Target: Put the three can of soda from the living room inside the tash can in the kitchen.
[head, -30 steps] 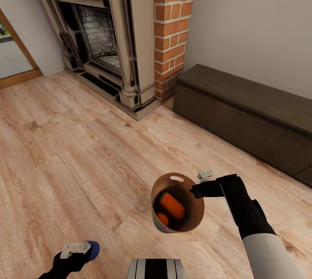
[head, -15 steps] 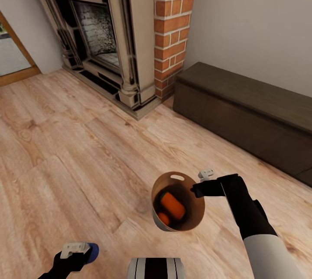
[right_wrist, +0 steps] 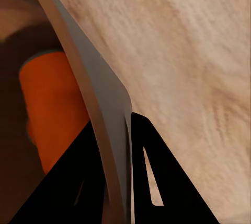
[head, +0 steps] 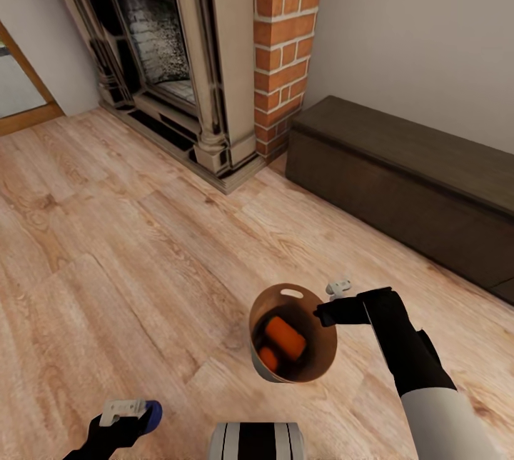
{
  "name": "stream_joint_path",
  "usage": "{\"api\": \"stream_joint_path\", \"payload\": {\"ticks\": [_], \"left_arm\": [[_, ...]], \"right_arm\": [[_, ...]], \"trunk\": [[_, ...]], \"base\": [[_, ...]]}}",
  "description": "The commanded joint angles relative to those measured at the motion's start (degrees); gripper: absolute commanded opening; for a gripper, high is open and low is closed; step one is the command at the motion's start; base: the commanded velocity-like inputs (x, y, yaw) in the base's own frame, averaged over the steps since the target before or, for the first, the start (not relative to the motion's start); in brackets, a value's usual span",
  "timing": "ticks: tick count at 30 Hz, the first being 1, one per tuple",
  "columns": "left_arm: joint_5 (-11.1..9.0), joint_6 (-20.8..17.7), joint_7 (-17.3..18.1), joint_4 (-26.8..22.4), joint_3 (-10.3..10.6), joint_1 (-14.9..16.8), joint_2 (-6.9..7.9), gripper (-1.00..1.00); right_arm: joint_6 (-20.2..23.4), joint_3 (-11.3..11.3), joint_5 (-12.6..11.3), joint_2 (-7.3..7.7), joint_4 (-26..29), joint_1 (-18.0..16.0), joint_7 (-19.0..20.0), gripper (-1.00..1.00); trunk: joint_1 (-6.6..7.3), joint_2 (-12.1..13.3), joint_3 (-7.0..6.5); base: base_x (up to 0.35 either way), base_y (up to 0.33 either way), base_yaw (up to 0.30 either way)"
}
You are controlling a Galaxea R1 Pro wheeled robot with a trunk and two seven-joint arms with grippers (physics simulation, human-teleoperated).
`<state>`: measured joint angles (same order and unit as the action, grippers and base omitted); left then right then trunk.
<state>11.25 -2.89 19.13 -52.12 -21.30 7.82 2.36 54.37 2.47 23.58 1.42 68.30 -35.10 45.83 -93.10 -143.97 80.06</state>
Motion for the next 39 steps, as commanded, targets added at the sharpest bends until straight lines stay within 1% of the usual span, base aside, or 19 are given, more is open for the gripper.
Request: {"api": "stream_joint_path", "payload": {"ticks": [1,11,17,24,34,39], "left_arm": [[0.0,0.0,-0.02,0.04,0.0,0.0,0.01,1.0],[0.0,-0.01,-0.06,0.09,0.03,0.0,0.01,1.0],[0.0,0.06,0.02,-0.11,0.03,0.0,0.02,1.0],[0.0,0.07,0.11,-0.37,0.03,-0.06,0.04,1.0],[0.0,0.07,0.03,-0.52,0.03,-0.09,0.02,1.0],[0.0,0.0,0.03,-0.34,0.03,-0.04,0.02,1.0]], "right_arm": [[0.65,-0.01,-1.44,-0.01,0.04,0.0,0.32,-1.0],[0.62,-0.01,-1.44,-0.01,0.07,0.03,0.32,-1.0],[0.57,0.27,-1.44,0.08,0.49,0.03,0.32,-1.0],[0.57,0.21,-1.44,0.08,0.67,0.03,0.32,-1.0],[0.63,0.11,-1.44,0.06,0.69,0.1,0.32,-1.0],[0.63,0.18,-1.44,0.06,0.69,0.11,0.32,-1.0]], "trunk": [[-0.02,-0.02,0.22],[-0.27,-0.15,2.44],[-0.27,-0.15,2.44],[-0.27,-0.15,2.44],[-0.27,-0.15,2.44],[-0.4,-0.22,3.55]], "base": [[0.0,0.0,0.0],[0.0,0.0,0.0],[0.0,0.0,0.0],[0.095,0.0,0.0],[0.016,0.0,0.0],[0.001,0.0,0.0]]}}
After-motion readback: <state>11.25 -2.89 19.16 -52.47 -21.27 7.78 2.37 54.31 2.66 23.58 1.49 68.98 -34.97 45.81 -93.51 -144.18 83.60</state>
